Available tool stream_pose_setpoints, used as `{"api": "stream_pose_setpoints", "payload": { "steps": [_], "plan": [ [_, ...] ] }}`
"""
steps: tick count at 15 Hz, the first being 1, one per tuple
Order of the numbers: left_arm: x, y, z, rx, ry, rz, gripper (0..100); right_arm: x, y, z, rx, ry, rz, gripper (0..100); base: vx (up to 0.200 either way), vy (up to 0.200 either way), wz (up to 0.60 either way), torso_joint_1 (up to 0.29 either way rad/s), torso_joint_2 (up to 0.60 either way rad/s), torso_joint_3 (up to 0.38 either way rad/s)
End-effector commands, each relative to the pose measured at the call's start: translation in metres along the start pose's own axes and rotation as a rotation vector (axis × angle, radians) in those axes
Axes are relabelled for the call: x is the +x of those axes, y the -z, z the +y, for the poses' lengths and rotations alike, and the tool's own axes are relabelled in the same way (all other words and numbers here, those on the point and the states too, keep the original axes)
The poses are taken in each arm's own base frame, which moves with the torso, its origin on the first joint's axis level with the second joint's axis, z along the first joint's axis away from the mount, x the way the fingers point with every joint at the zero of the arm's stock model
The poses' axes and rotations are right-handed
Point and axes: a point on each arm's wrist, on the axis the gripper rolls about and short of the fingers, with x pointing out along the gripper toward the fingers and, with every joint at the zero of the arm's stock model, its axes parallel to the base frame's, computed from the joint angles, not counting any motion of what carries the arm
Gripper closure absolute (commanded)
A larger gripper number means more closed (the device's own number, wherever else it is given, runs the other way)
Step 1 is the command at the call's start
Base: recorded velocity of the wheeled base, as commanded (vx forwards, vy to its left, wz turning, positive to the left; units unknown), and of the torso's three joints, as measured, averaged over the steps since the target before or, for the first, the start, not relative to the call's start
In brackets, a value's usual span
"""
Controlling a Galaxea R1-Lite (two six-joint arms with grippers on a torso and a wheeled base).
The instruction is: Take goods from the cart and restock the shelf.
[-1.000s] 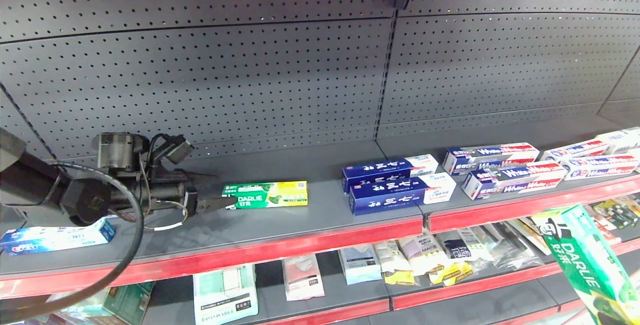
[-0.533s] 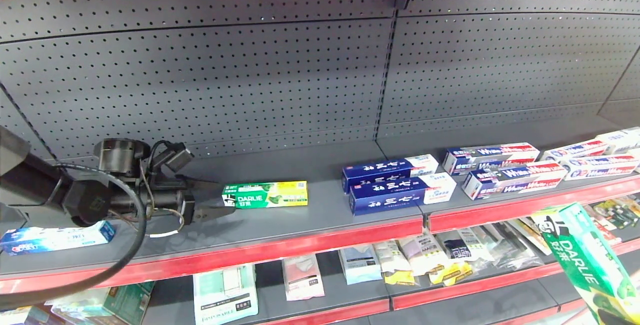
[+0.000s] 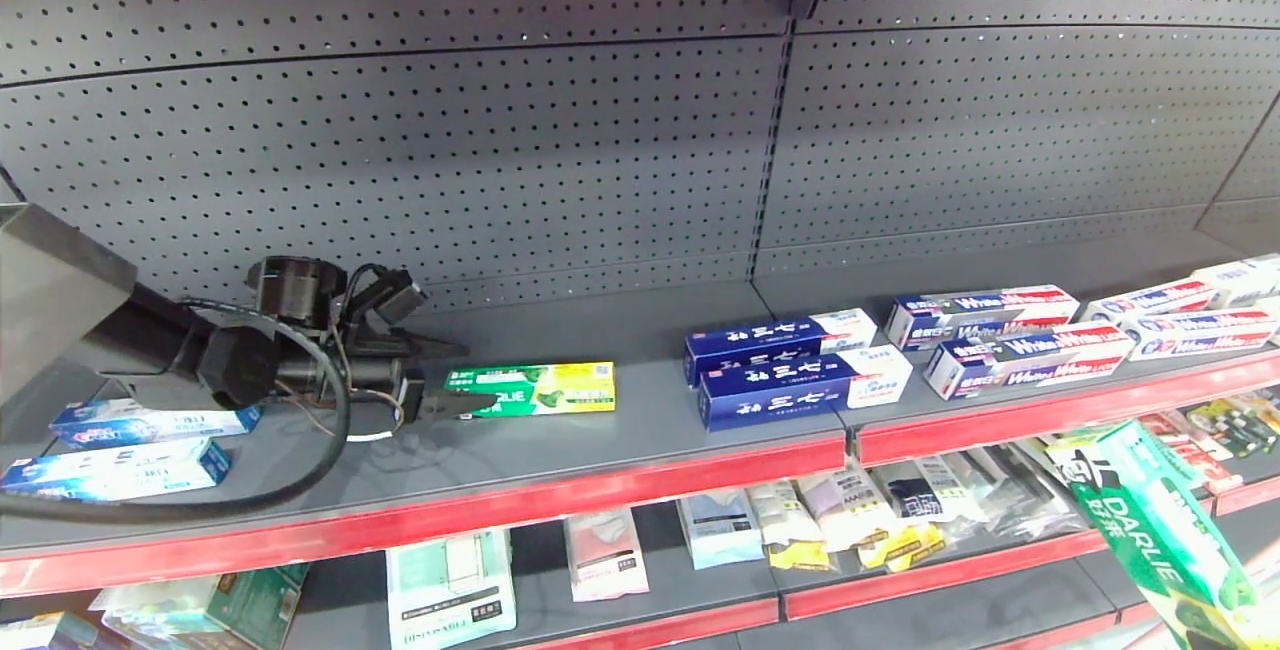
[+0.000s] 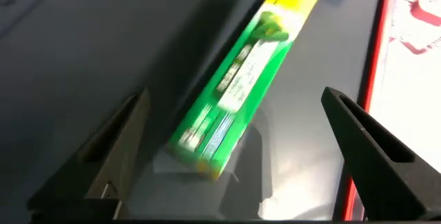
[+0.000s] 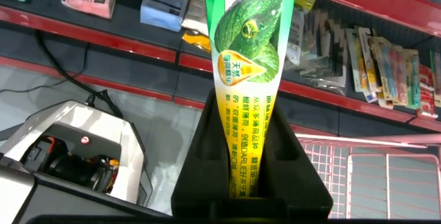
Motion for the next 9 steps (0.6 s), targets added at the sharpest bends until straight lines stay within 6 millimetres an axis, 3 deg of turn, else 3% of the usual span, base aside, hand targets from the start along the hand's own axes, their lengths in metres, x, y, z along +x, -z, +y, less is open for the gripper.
{"api": "stream_pose_setpoints", "payload": {
  "steps": [1, 9],
  "plan": [
    [0.011, 0.002, 0.0, -0.005, 0.025, 0.012, 0, 0.001, 0.0, 0.0, -0.001, -0.003, 0.006, 100, 0.0, 0.0, 0.0, 0.0, 0.0, 0.0],
    [0.023, 0.008, 0.0, -0.017, 0.048, 0.027, 0, 0.002, 0.0, 0.0, 0.0, -0.008, 0.016, 100, 0.0, 0.0, 0.0, 0.0, 0.0, 0.0]
  ]
}}
